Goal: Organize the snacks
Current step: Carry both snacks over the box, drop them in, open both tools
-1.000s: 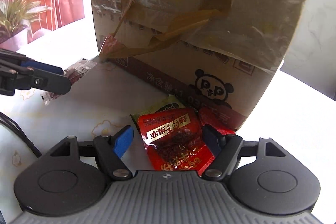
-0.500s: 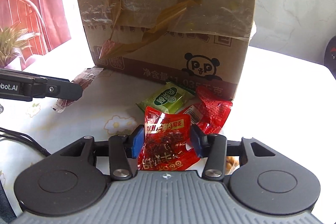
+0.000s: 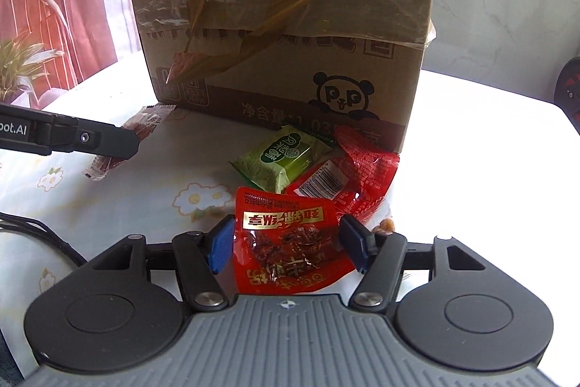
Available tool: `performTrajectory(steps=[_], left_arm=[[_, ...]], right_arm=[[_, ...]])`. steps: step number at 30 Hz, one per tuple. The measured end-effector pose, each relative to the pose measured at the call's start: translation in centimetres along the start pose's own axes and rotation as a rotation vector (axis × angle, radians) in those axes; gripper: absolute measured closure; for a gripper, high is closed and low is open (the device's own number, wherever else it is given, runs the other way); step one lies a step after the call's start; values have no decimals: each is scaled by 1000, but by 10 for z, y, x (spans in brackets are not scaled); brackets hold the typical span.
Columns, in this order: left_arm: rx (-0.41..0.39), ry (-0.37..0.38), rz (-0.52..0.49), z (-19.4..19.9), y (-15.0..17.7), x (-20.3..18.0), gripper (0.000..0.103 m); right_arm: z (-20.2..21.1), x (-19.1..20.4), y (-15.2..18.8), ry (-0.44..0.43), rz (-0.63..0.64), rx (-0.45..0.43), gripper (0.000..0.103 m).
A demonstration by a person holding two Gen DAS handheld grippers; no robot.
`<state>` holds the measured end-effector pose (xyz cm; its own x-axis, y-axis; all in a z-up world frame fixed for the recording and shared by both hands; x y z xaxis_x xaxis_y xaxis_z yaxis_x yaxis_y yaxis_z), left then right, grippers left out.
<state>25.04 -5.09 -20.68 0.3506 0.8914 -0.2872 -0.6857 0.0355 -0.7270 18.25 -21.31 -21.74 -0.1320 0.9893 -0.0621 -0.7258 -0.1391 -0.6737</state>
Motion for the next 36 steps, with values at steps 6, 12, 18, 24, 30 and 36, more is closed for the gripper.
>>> performTrajectory(steps=[6,12,18,24,30,36], left_arm=[[-2,0,-3,1,0,-1,63],[-7,-3,-7,3,0,-1,63],[-98,-23,-89,27,-18,-9,63],[-244,22,-120,75,-72,-14,63],[-351,30,-139,93,-143,-14,63],[-366,-22,-171,65,-197,-14,63]], right_arm=[[13,-4,-3,-3,-27,-45,55],[29,0,-10,-16,-15,-107,55],[53,0,-33,-19,-12,-201,56],[93,-9,-79,-18,-13,-370,55],[104,-13,-142,-21,16,-509,55],[76,-21,-195,41,11,-546,55]])
Point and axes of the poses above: each gripper's, at about its wrist camera, not at the fingertips, and z roughly against the way its jaws point, x to its left, y to its underside, the point moved 3 cm from there along -z, roughly the way its jaws point, and after that the axes turned 8 degrees about y, right-handed, at the moved point
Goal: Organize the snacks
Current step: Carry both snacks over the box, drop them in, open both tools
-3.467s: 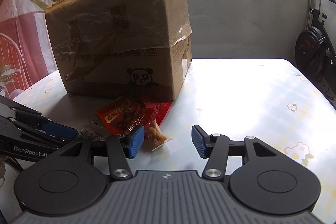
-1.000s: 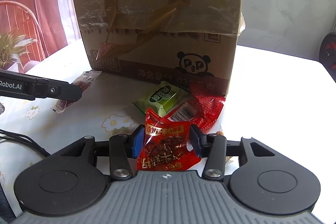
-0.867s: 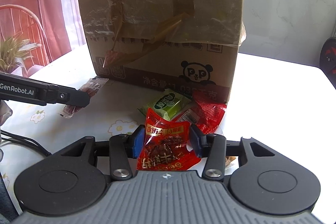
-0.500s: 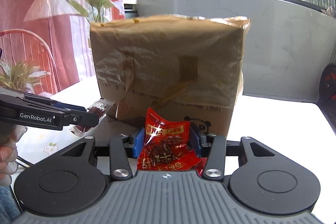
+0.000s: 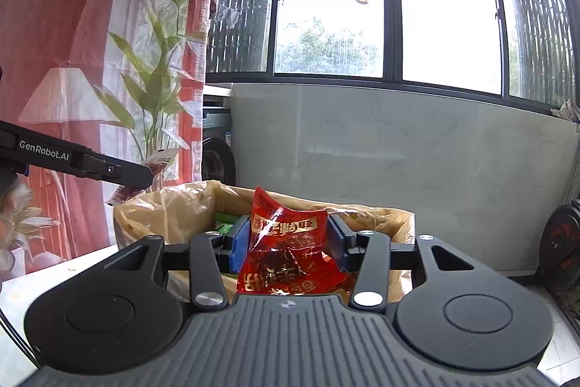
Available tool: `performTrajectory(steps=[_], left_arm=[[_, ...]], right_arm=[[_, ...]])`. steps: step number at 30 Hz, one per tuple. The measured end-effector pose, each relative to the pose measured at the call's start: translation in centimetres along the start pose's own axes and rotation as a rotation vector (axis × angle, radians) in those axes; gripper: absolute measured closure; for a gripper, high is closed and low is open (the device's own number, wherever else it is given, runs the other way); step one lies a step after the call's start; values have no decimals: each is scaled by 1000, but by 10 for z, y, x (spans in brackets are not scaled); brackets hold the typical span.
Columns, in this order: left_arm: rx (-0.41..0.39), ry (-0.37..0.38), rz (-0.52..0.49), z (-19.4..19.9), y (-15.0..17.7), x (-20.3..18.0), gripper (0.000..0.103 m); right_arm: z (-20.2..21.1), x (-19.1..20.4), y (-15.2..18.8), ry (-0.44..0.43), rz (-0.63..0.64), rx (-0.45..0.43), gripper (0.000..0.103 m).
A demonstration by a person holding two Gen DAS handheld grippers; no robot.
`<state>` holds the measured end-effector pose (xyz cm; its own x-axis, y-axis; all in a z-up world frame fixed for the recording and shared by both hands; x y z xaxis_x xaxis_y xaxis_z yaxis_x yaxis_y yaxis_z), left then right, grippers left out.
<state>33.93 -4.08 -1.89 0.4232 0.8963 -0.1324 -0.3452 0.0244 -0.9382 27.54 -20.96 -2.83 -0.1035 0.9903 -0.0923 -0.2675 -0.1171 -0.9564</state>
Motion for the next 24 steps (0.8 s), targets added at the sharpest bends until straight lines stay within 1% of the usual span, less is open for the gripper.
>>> performTrajectory(steps=[3,8,9,10,11,12,13,14,17,24], left_arm=[[15,-30,-29,-25,-6,1,63],[73,-71,-20,-55,0,6,61],[84,-87,-21,-59,2,7,58],[97,-106,-18,-63,5,13,52],[104,-112,-15,-65,7,14,48],[110,-112,-4,-66,8,19,42],[112,-113,5,-67,9,22,39],[112,-115,11,-66,11,24,38],[116,-126,10,-60,13,25,34],[92,-126,-8,-39,12,16,29]], right_arm=[[-25,-6,-2,24,-19,34,56],[-54,-9,4,51,-8,105,55],[-57,-10,7,62,-10,119,55],[-59,-12,10,78,-12,131,54],[-61,-13,12,93,-15,141,52],[-62,-16,16,105,-23,157,51],[-62,-18,18,102,-30,168,45],[-62,-19,20,106,-33,175,42],[-56,-25,23,111,-31,184,39],[-29,-23,21,78,-27,149,38]])
Point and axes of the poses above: each gripper's, at about its wrist camera, not at the fingertips, and z roughly against the way its jaws point, x to its left, y to its underside, the point moved 3 cm from there along -z, roughly the way its jaws point, and after that the axes turned 8 degrees about y, right-handed, at the moved point
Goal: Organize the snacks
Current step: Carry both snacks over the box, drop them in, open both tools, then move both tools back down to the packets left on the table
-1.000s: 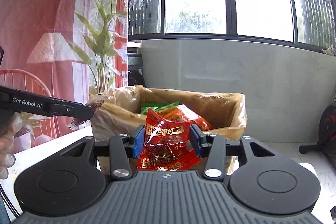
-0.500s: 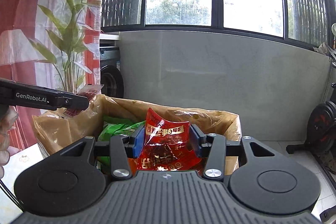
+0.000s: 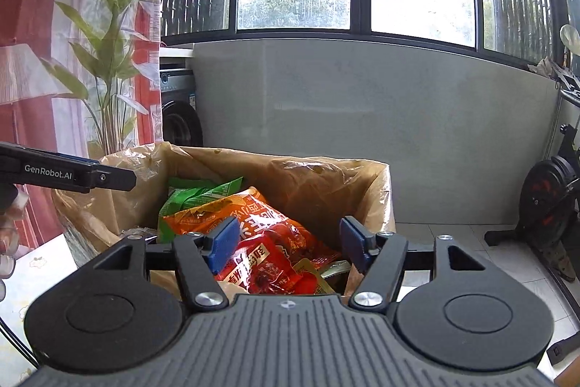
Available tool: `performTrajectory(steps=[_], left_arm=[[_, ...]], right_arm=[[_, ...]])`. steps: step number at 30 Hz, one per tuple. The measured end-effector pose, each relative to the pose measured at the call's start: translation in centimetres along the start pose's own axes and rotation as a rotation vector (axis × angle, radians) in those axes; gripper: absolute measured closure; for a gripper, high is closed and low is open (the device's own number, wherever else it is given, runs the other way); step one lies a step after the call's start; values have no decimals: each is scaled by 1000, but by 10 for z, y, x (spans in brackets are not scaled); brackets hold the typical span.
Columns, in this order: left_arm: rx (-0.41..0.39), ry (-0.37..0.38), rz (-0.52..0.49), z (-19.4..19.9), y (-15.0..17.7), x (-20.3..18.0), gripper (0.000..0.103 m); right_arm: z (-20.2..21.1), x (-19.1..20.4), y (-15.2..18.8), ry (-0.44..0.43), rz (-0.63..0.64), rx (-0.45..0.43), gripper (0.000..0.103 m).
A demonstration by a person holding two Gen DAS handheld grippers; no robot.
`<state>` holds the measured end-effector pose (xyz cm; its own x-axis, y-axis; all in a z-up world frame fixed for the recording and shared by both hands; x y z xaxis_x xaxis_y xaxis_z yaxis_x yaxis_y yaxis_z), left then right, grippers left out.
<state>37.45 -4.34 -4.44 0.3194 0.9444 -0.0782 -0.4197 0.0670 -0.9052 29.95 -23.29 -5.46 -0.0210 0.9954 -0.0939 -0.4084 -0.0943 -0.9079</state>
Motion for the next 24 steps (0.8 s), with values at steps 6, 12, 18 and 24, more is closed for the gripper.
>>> performTrajectory(steps=[6,12,18,24], left_arm=[[-18,11,20,24,5,-7,29],[-33,22,39,53,19,-11,29],[-38,18,68,76,40,-13,29],[-20,52,90,82,70,-24,30]], right_arm=[[25,7,4,-29,7,-34,38],[47,5,13,-43,4,-55,38],[69,-2,26,-50,3,-72,38],[78,-16,51,-36,-12,-50,38]])
Point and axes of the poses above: each gripper's, at about its wrist camera, not at the fingertips, and z roughly against the way its jaws point, x to its left, y to its underside, the point moved 3 cm from there along -z, roughly the way its jaws point, and after that the axes turned 8 degrees about y, right-handed, at the moved point
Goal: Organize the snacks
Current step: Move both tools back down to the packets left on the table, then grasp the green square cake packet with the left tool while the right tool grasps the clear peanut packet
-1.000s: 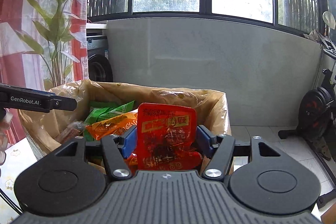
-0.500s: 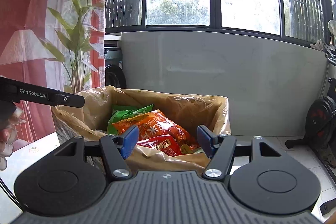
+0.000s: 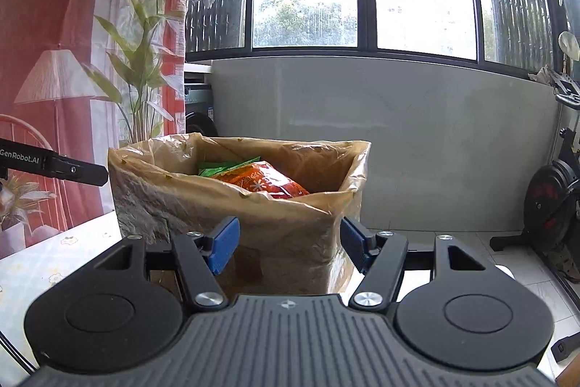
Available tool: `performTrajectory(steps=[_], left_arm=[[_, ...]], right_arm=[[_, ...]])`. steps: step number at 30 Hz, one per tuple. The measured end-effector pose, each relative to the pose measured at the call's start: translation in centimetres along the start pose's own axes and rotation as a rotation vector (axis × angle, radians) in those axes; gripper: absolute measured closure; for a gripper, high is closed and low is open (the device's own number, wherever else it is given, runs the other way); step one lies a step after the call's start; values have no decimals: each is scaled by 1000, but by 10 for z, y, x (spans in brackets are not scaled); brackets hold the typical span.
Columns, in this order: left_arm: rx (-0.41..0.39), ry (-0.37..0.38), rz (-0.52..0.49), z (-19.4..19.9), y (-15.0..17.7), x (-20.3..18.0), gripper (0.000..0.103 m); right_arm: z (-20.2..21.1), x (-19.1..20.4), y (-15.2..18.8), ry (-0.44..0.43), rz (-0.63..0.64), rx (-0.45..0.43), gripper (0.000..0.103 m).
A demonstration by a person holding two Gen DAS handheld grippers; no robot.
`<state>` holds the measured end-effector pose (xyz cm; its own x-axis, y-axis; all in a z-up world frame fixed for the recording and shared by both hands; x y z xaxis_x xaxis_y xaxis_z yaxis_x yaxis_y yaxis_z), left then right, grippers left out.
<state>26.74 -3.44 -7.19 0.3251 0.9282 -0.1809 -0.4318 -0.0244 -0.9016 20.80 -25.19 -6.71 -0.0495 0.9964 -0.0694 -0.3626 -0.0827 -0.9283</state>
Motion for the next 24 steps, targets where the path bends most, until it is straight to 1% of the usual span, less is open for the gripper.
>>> performTrajectory(steps=[3,7,9,10,11,12,14,15,17,19,22,23,24], left_arm=[[49,21,16,-8,19,-6,30],[104,34,-1,-19,42,-18,31],[129,50,-4,-24,50,-21,34],[142,58,-3,-26,54,-23,35],[154,63,-2,-29,57,-24,35],[167,66,-2,-31,63,-27,36],[190,72,-4,-35,70,-30,37],[202,76,-3,-37,74,-31,38],[225,81,0,-41,81,-33,39],[242,85,4,-44,87,-34,40],[267,92,11,-51,91,-37,41],[277,99,14,-55,94,-38,42],[287,108,15,-58,96,-39,43]], right_arm=[[-1,-10,23,25,-11,54,38],[-2,-19,60,42,-34,148,38],[-2,-20,80,40,-39,200,39],[-2,-21,90,29,-40,227,41],[-3,-20,97,18,-38,249,45],[-5,-17,109,2,-26,288,45],[-7,-11,124,-19,24,336,50],[-8,-4,133,-31,67,357,51],[-8,1,142,-37,100,375,56],[-9,-1,149,-28,84,384,58],[-10,-9,149,-8,46,380,67],[-10,-10,150,-10,38,382,74],[-11,-11,150,-19,32,388,75]])
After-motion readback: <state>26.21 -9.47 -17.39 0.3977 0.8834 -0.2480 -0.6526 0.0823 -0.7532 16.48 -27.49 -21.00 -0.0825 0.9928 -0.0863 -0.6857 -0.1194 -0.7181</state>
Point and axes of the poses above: each gripper's, at about its wrist camera, not at the fingertips, and z roughly against the way its jaws point, x to its left, y to its underside, the point moved 3 cm from there along -z, roughly the way its jaws point, and after that the axes turned 8 degrees about y, right-handed, at the moved point
